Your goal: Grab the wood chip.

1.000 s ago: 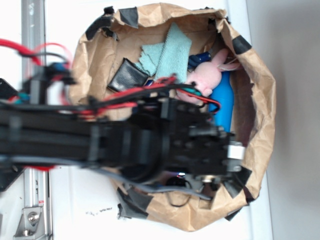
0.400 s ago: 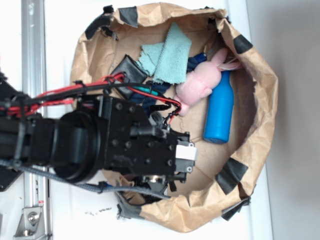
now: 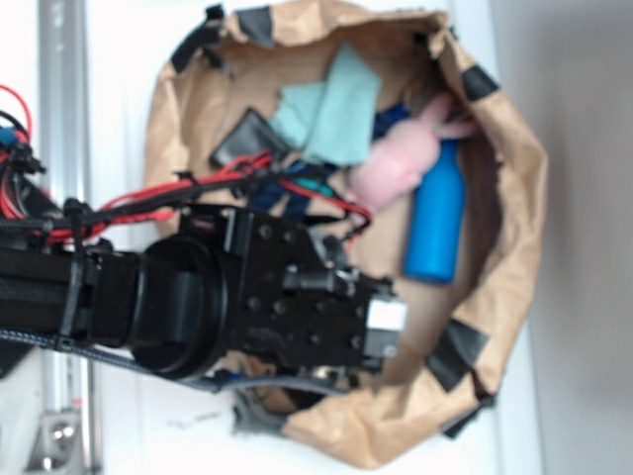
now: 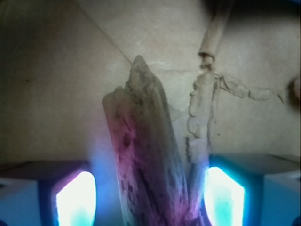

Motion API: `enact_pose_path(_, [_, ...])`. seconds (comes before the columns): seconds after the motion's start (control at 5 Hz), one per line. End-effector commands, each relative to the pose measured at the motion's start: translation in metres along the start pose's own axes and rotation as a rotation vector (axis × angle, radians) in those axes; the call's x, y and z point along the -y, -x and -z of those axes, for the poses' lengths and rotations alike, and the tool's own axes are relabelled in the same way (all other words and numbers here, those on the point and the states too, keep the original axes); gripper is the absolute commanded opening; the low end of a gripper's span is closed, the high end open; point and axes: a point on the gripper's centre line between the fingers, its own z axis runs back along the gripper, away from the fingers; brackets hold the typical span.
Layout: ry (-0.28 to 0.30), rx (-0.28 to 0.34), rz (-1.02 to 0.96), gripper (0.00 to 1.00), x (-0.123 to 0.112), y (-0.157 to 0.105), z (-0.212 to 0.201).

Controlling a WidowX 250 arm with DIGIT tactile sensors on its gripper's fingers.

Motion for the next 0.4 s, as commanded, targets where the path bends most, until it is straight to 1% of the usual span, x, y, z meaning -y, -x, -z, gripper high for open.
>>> enact_pose_path(0.0, [-0.003, 0.009, -0.022, 0.0, 0.0012, 0.0148, 0.0002])
enact_pose_path(0.2, [-0.028, 0.021, -0.029, 0.0, -0.0018, 0.0145, -0.0032])
